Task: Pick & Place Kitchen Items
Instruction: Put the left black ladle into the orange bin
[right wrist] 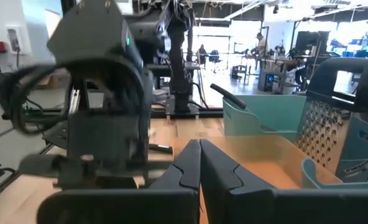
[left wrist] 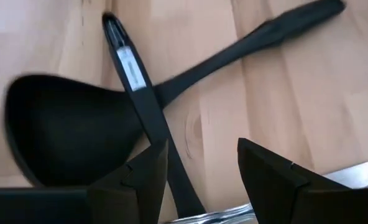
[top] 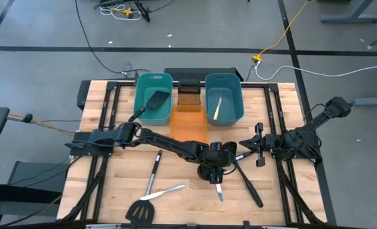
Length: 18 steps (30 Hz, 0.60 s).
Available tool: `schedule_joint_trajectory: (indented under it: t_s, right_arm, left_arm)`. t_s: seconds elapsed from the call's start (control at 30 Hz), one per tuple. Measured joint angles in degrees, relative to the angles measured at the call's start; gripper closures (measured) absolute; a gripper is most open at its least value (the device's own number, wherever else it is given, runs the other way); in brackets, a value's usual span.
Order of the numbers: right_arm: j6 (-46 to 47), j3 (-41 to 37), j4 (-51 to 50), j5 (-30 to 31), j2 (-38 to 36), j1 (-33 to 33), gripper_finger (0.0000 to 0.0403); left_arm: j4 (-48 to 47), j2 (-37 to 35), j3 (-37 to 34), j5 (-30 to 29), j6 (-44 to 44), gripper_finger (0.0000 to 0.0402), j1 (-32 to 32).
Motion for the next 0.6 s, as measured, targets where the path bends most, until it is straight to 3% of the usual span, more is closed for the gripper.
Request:
schedule_joint_trajectory:
  t_s: [0.6]
  right_arm:
    - [0.35,0.0,0.09,0.0,0.0,0.0,0.0395]
  left_arm:
    - [-1.39,2.55,-0.44,1.0,-1.79,0.0202,-0.64]
